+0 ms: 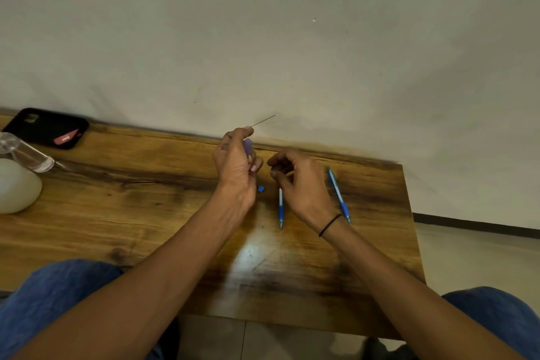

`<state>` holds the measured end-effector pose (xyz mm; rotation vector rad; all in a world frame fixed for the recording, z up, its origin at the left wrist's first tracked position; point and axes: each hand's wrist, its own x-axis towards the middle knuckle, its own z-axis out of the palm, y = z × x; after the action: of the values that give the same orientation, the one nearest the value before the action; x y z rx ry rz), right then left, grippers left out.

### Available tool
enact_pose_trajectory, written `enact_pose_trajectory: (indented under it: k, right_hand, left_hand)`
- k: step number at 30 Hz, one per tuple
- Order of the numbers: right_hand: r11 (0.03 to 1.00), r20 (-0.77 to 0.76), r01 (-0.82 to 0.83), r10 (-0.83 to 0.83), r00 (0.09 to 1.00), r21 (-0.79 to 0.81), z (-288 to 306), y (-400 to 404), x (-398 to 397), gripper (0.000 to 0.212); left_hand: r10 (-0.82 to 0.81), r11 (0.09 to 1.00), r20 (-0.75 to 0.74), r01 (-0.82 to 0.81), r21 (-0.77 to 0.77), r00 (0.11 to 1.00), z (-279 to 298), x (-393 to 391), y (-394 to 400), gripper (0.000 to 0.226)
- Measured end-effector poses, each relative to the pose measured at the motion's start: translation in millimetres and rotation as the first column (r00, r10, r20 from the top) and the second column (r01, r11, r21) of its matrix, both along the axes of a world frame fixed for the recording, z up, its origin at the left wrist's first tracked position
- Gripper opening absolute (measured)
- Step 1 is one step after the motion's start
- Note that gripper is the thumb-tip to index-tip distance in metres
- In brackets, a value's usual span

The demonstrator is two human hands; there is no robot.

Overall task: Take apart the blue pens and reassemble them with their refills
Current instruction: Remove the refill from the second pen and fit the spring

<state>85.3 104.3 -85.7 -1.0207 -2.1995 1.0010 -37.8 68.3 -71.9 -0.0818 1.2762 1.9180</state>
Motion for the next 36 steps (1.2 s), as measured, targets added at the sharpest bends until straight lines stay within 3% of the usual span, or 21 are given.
enact_pose_trajectory:
  k: [4,8,14,21,28,32,36]
  right_hand:
    - [0.97,0.268,-0.171,0.121,0.956,0.171,-10,-2,-1,0.036]
    - [0.904,0.436,-0.311,0.163,0.885,0.293,-17,-6,-4,0.038]
    - [0.826,0.496,-0.368,0.127,0.859,0.426,-37,-18,-6,0.019]
    - [0.791,0.543,-0.444,0.173,0.822,0.421,-47,-23,-7,0.021]
    - [0.865,0.478,-0.381,0.197,0.856,0.326,-39,-15,-5,0.023]
    - [0.967,0.299,-0.209,0.159,0.941,0.144,-25,1,-5,0.019]
    - [1.0,0.059,-0.029,0.029,0.998,0.001,1,15,-5,0.011]
  left_hand:
    - [0.024,1.0,0.021,-0.024,0.014,0.999,2,-4,2,0.009]
    - [0.051,0.999,0.045,-0.051,0.012,0.998,4,-8,3,0.013]
    - [0.044,0.999,0.045,-0.045,0.021,0.998,5,-8,1,0.015]
    - [0.046,0.999,0.044,-0.047,0.014,0.998,4,-8,1,0.015]
    - [0.035,0.999,0.026,-0.035,0.02,0.999,4,-8,1,0.015]
    - [0.028,1.0,0.006,-0.028,0.011,1.0,4,-7,1,0.016]
    - [-0.005,1.0,-0.062,0.005,-0.008,0.998,3,-5,0,0.02]
